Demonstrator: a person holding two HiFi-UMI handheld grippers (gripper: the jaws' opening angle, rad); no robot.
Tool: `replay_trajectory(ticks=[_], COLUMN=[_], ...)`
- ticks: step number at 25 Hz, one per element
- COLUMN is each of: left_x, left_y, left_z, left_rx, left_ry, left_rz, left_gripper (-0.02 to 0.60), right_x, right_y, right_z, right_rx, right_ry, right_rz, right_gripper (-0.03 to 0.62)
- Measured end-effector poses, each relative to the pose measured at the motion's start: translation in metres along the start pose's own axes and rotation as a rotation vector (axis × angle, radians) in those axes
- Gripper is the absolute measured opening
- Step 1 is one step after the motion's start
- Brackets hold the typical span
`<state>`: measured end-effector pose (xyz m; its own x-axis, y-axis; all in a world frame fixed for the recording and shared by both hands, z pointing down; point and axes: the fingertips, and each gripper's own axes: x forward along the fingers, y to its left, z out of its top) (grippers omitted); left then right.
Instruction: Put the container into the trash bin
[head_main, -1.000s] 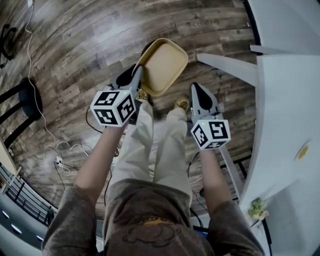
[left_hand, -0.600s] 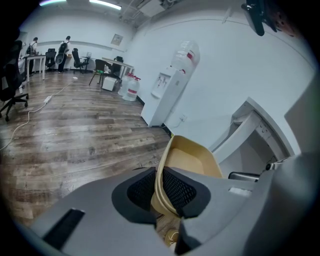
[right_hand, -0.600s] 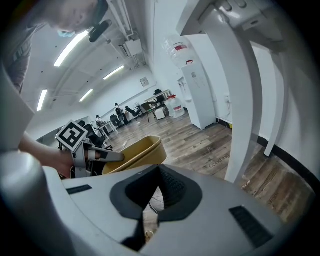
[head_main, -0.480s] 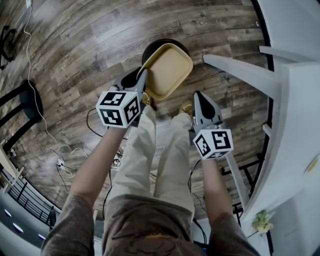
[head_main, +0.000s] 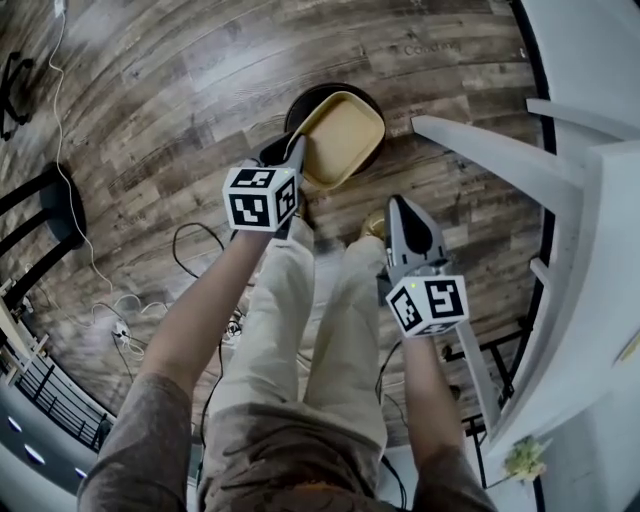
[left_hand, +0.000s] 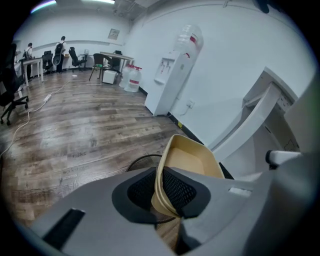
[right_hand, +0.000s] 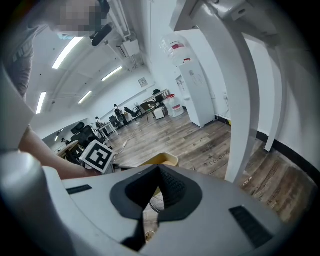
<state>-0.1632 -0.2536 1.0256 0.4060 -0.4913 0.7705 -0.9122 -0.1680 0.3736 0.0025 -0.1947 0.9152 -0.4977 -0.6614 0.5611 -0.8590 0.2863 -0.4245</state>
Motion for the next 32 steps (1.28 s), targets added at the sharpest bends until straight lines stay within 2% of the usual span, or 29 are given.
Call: replay_trajectory(ticks=[10, 17, 26, 32], left_x=[0.079, 0.125, 0.166, 0.183], left_y=[0.032, 0.042, 0.049, 0.055], left_z=[-0.043, -0.069, -0.079, -0.085], left_rx=[0.057, 0.177, 0.356, 0.383], left_ry=[0.137, 0.243, 0.334, 0.381], left_rz=[0.076, 0.124, 0.206, 0.238], left_gripper=[0.044, 0.044, 0.044, 0.044], right_x=[0.013, 0.021, 0.025, 0.026], right_y=[0.000, -0.015, -0.022, -0.028], right_z=[-0.002, -0.012, -0.025, -0.031], right_rx=[0.030, 0.065, 0.094, 0.100], right_ry=[0.015, 0.026, 0.046, 0.062], right_rz=[0.000, -0.039, -0.066, -0.075], right_gripper=[0.000, 0.001, 0.000, 0.000])
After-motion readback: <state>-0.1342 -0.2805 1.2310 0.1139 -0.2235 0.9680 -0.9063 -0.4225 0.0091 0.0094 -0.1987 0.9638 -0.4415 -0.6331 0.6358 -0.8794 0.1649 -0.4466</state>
